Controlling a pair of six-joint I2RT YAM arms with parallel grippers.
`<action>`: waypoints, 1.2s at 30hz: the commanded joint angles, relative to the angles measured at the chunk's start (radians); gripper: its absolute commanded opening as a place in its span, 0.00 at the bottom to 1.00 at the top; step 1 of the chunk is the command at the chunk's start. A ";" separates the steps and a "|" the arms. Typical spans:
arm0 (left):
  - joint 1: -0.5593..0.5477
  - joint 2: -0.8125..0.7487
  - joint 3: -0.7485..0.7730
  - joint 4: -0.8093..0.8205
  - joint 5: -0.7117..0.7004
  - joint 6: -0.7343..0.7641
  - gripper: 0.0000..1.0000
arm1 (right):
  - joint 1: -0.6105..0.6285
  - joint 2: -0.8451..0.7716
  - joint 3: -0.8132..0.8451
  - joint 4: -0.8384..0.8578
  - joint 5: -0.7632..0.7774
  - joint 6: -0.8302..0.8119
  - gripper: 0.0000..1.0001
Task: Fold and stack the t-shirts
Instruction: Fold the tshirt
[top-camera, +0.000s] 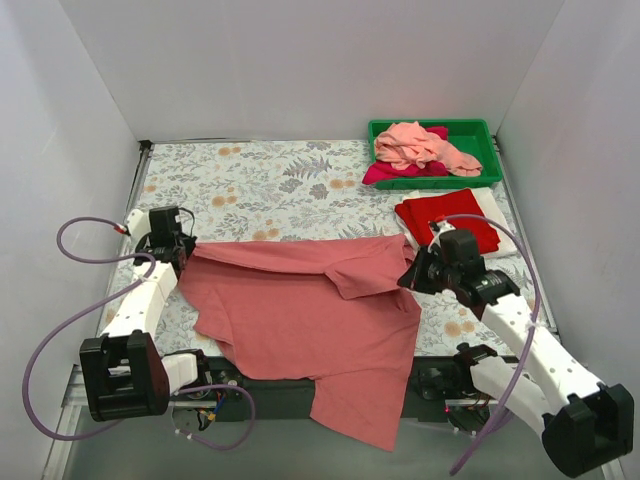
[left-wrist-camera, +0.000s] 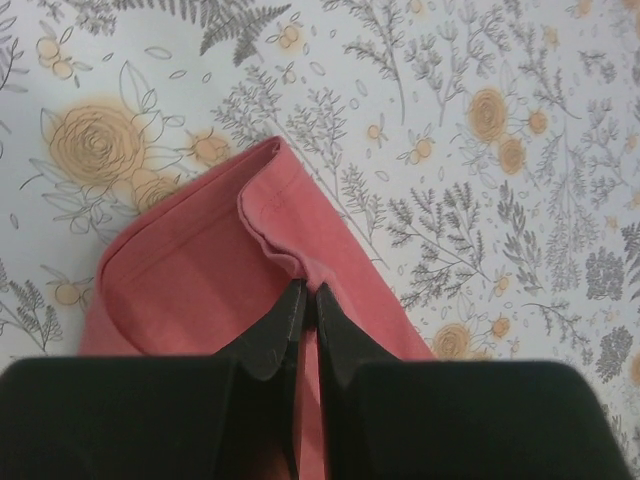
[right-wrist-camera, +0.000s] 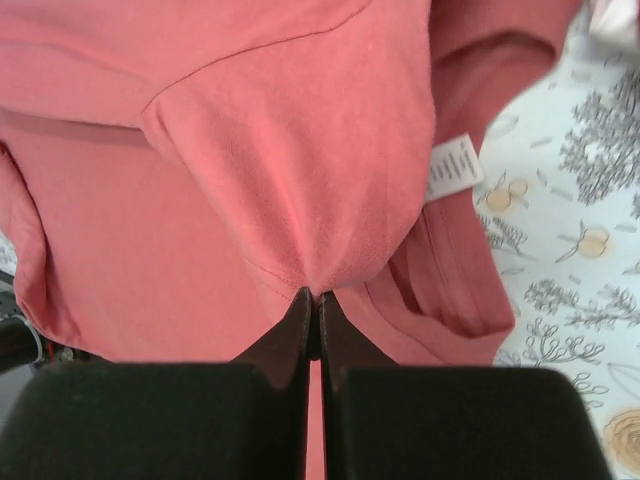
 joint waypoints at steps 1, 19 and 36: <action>0.008 -0.054 -0.030 -0.066 -0.037 -0.046 0.00 | 0.011 -0.129 -0.086 -0.022 -0.038 0.084 0.02; 0.008 0.023 0.074 -0.085 0.291 0.003 0.98 | 0.013 0.053 0.062 0.039 0.025 -0.056 0.65; 0.016 0.557 0.173 0.027 0.260 0.063 0.98 | 0.013 0.795 0.417 0.240 0.063 -0.189 0.98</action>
